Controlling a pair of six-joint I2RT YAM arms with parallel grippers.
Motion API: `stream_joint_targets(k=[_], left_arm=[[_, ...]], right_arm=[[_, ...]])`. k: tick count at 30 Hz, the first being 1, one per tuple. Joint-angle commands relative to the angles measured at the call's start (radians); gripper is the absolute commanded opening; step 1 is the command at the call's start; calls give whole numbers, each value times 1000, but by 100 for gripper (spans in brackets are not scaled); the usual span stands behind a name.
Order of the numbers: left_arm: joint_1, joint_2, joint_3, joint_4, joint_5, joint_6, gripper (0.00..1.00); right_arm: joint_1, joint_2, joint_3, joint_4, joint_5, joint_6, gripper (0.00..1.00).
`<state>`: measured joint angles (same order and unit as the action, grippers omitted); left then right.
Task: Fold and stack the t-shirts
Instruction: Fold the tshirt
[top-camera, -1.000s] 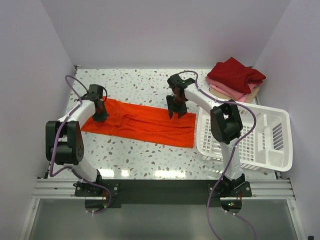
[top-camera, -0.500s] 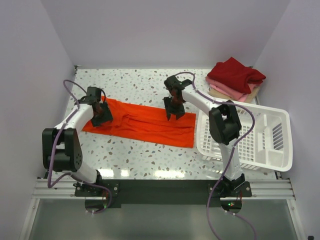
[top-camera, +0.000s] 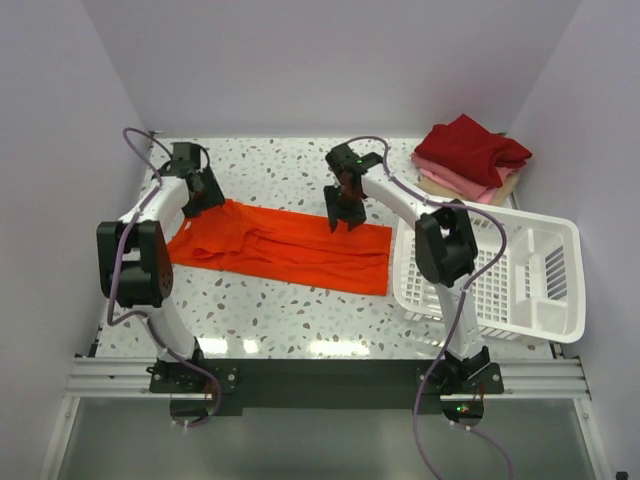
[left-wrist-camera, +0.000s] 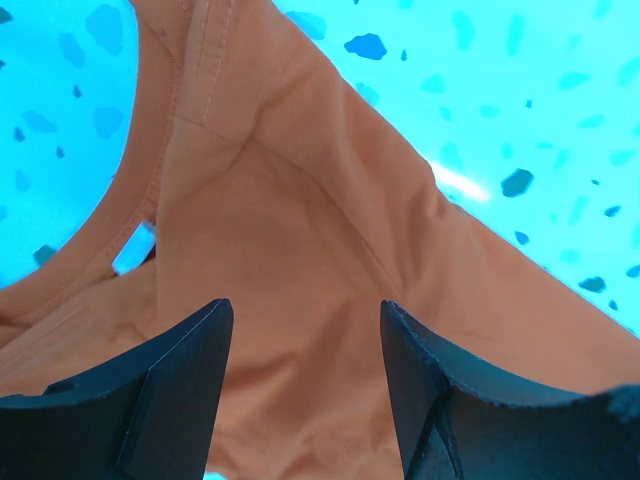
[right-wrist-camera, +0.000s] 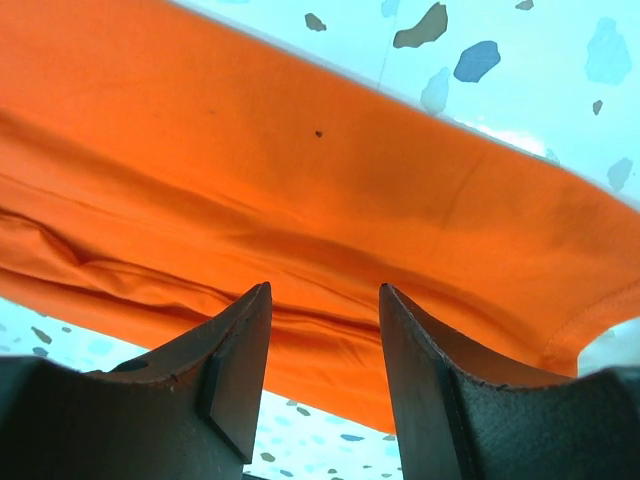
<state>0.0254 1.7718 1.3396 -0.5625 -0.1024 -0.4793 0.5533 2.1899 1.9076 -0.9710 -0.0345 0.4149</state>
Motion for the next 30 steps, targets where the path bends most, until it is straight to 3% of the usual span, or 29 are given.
stream_joint_targets(k=[1,7,18,30], left_arm=[[21,87,52,61,-25,-22,66],[67,163,47,84,-19,-44,66],[172,81,-158,136,-8,-48,66],[194,43,-220,121,-69,-48,65]], right_arm=[[-6,36,31,18,19,12,51],[-27,50,-4,69,22,45,51],[-47,59,-163,65,80,128,51],[-49,14,-219,-6,182,167,51]])
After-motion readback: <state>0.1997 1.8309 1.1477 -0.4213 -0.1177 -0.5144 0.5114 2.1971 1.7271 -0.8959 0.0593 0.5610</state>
